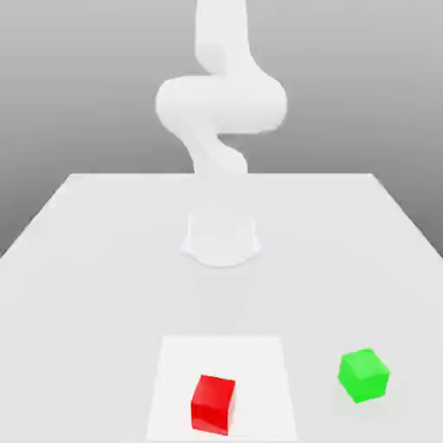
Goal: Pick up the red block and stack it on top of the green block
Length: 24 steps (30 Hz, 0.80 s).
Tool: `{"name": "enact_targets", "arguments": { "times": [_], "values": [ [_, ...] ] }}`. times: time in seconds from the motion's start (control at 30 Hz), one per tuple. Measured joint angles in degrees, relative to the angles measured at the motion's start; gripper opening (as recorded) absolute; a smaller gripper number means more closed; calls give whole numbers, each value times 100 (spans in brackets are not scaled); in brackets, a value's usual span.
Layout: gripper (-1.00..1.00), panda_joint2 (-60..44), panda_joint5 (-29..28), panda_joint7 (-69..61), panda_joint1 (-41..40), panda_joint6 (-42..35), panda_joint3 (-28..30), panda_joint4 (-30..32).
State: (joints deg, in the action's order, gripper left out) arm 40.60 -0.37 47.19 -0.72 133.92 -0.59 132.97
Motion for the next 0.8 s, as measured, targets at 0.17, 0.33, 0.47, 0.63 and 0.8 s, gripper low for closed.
{"name": "enact_targets", "arguments": {
  "times": [0.17, 0.33, 0.47, 0.63, 0.8],
  "values": [
    [0, -1074, -79, 278, -132, 439, -103, 244],
    [0, -2115, -159, 553, -236, 864, -174, 481],
    [0, -2946, -206, 759, -292, 1204, -201, 670],
    [0, -3982, -205, 974, -336, 1630, -205, 906],
    [0, -5014, -105, 1104, -338, 2088, -206, 1117]
  ]
}}
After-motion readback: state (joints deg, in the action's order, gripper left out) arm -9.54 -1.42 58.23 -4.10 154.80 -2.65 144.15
